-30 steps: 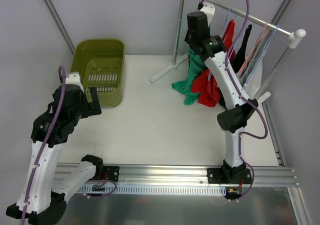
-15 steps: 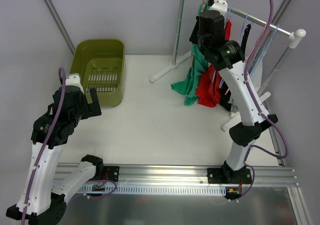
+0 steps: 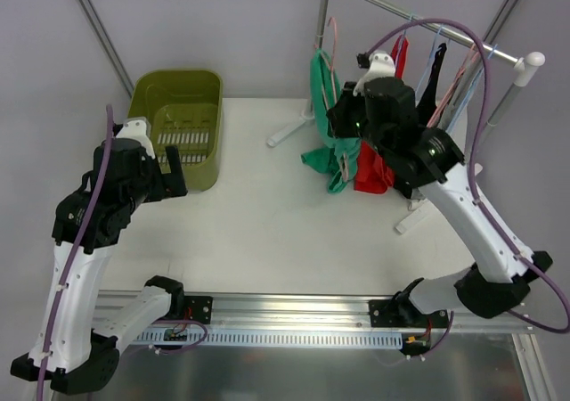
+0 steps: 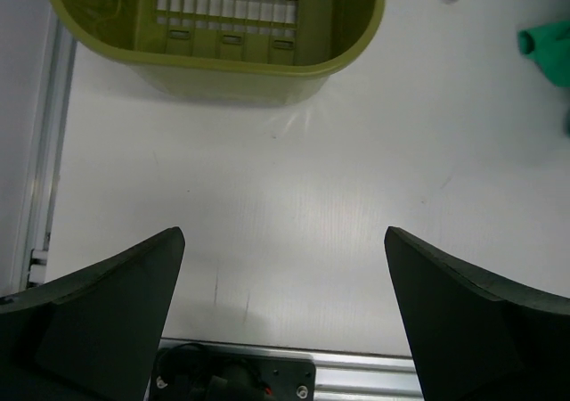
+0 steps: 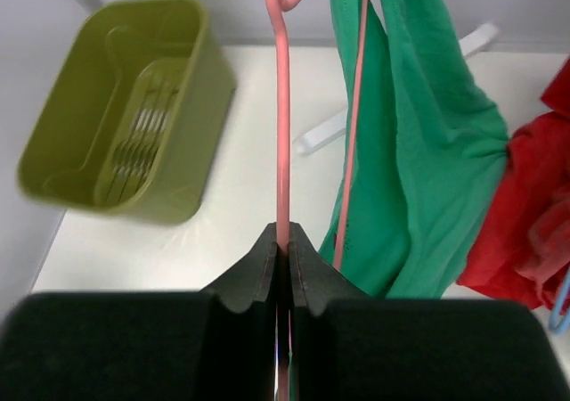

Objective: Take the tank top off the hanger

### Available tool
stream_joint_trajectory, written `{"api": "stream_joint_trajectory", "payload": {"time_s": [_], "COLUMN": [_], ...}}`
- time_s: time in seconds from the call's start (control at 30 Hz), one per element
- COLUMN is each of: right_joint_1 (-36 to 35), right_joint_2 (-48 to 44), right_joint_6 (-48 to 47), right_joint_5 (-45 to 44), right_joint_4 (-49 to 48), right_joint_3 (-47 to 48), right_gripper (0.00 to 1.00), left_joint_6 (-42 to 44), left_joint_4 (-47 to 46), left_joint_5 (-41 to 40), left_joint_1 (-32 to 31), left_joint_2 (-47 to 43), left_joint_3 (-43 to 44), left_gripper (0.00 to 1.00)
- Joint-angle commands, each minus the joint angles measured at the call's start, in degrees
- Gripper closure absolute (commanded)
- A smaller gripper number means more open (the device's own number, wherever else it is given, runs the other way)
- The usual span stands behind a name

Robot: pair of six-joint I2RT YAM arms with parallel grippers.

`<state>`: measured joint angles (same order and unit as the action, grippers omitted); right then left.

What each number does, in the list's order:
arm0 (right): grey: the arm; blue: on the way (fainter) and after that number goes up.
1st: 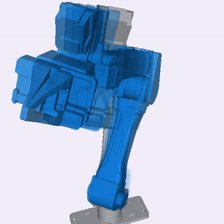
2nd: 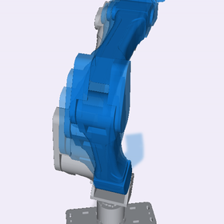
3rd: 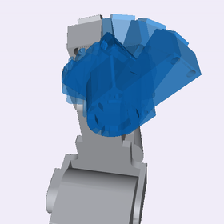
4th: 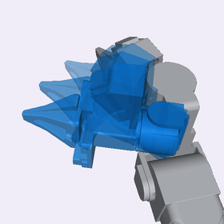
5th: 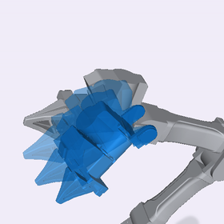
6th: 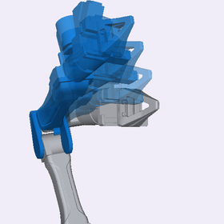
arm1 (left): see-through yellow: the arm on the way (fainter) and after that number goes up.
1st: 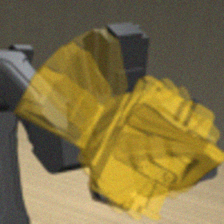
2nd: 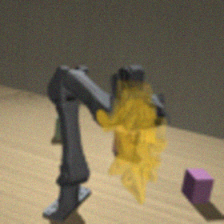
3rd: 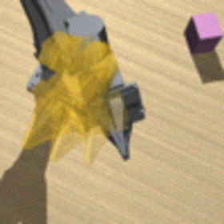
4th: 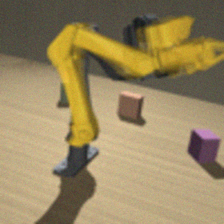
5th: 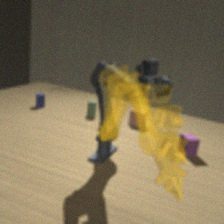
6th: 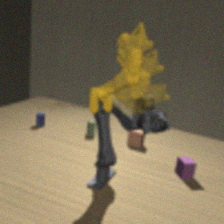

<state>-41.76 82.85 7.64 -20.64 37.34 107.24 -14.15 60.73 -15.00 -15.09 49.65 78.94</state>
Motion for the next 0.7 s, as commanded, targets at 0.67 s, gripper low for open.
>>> {"api": "stream_joint_trajectory", "payload": {"time_s": [0.67], "right_joint_1": [-2.3], "right_joint_2": [-39.3], "right_joint_6": [4.6], "right_joint_5": [27.8], "right_joint_4": [-5.3], "right_joint_3": [-24.7], "right_gripper": [1.0], "left_joint_6": [-0.9], "left_joint_4": [-18.4], "left_joint_5": [30.5], "left_joint_1": [-23.7], "left_joint_2": [38.3], "left_joint_3": [47.1], "left_gripper": [0.01]}}
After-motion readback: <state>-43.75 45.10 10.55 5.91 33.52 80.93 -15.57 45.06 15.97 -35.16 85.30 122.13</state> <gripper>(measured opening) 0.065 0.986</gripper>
